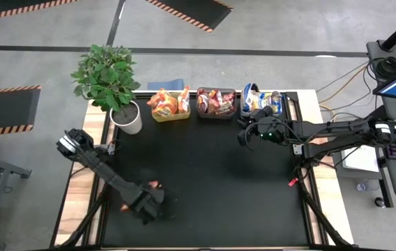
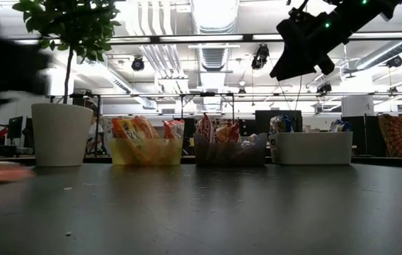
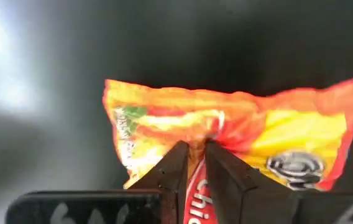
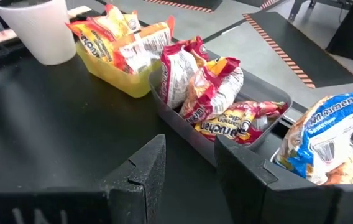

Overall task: Sort Maruchan noodles
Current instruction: Put the orange noodle pack into the yellow bin

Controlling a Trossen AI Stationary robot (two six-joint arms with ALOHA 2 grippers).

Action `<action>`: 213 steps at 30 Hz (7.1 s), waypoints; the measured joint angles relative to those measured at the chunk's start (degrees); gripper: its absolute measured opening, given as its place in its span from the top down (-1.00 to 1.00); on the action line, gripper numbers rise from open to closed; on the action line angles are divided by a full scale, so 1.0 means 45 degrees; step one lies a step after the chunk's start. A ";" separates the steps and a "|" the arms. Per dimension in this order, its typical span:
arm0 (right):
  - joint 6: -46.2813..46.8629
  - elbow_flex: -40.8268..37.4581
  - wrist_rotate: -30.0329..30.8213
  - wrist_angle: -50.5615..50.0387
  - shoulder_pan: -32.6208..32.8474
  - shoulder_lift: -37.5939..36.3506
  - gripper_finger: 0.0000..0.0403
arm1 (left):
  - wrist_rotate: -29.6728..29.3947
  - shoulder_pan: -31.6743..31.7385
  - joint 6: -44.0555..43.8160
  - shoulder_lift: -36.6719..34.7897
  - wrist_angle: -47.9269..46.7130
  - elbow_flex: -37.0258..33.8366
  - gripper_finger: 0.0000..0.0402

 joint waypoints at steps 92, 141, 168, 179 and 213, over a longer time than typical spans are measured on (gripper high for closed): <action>0.4363 0.6567 -0.7868 0.5875 0.0097 1.2101 -0.53 | -0.1942 0.4820 0.5130 -0.4940 0.9578 -0.7198 0.82; 0.3460 0.6756 -0.7883 0.6322 0.0694 1.1963 0.91 | -0.4160 0.4829 0.5674 -0.8255 0.9086 -0.7217 0.82; 0.0333 1.1664 -0.7519 0.2017 -0.2725 1.1516 0.96 | -0.9518 0.5346 1.0939 -1.1472 1.1788 -0.6465 0.82; 0.0458 1.2264 -0.7140 0.1813 -0.4352 1.1656 0.96 | -0.9859 0.6054 1.2699 -1.1725 1.3778 -0.6465 0.82; -0.0571 1.2264 -0.6880 0.4583 -0.4467 1.3966 0.96 | -1.0160 0.6368 1.2953 -1.2523 1.4830 -0.6460 0.82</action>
